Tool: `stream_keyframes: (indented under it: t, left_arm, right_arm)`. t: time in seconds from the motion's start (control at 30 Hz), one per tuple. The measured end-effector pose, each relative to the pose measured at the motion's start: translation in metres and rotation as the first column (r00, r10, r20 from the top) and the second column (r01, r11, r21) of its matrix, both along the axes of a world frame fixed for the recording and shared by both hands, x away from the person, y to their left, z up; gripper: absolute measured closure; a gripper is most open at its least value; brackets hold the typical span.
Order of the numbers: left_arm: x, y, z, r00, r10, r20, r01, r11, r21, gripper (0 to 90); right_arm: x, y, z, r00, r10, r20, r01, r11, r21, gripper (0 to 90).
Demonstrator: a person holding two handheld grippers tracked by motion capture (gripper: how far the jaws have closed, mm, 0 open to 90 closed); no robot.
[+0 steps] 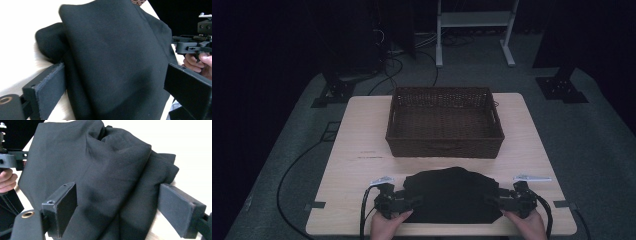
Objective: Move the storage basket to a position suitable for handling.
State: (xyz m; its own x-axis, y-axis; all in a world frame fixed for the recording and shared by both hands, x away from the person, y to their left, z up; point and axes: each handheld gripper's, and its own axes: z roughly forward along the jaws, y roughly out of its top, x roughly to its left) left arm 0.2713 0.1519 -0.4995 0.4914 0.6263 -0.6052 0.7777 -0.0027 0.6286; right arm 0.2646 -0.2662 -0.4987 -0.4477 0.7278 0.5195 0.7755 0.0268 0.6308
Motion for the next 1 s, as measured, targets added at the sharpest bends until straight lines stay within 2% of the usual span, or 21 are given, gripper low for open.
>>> stream_keyframes:
  t: [0.2,0.23,0.3,0.4,0.43,0.5,0.6,0.77,0.83,1.0]
  left_arm:
    - [0.003,-0.011,0.0,0.9996,-0.027,-0.007,0.027,0.9996,0.001,5.9]
    - [0.003,-0.013,0.0,0.9995,-0.032,-0.007,0.032,0.9995,-0.002,10.4]
    - [0.004,-0.015,-0.001,0.9991,-0.042,-0.006,0.042,0.9991,-0.006,12.7]
    - [0.006,-0.018,-0.001,0.999,-0.042,-0.015,0.042,0.9991,-0.004,14.7]
    - [0.007,-0.018,-0.001,0.9986,-0.05,-0.017,0.05,0.9987,0.0,18.8]
    - [0.008,-0.019,-0.001,0.9985,-0.052,-0.019,0.052,0.9987,0.001,20.3]
    - [0.011,-0.018,-0.001,0.9981,-0.054,-0.029,0.054,0.9985,-0.003,25.3]
    - [0.015,-0.018,-0.002,0.9968,-0.07,-0.037,0.07,0.9975,-0.004,30.2]
    - [0.017,-0.018,-0.001,0.9961,-0.078,-0.041,0.078,0.9969,-0.007,34.8]
    - [0.02,-0.016,-0.002,0.9941,-0.097,-0.049,0.095,0.9949,-0.035,42.3]
  right_arm:
    - [-0.001,-0.002,-0.002,0.9997,-0.02,-0.014,0.021,0.999,0.041,23.2]
    - [-0.002,-0.002,-0.003,0.9996,-0.021,-0.016,0.022,0.998,0.053,24.1]
    - [-0.002,-0.002,-0.003,0.9997,-0.019,-0.016,0.02,0.998,0.055,25.3]
    - [-0.001,0.001,-0.004,0.9999,-0.01,-0.014,0.01,0.999,0.049,30.5]
    - [0.0,0.003,-0.005,0.9998,0.001,-0.019,0.001,0.998,0.062,35.2]
    - [0.001,0.004,-0.006,0.9998,0.005,-0.019,-0.004,0.998,0.066,37.5]
    - [0.004,0.01,-0.007,0.9993,0.026,-0.028,-0.024,0.997,0.073,46.7]
    - [0.008,0.014,-0.009,0.9986,0.04,-0.035,-0.037,0.996,0.076,55.1]
    - [0.01,0.018,-0.01,0.998,0.048,-0.042,-0.045,0.996,0.077,60.3]
    - [0.011,0.021,-0.012,0.9968,0.062,-0.05,-0.057,0.995,0.084,66.4]
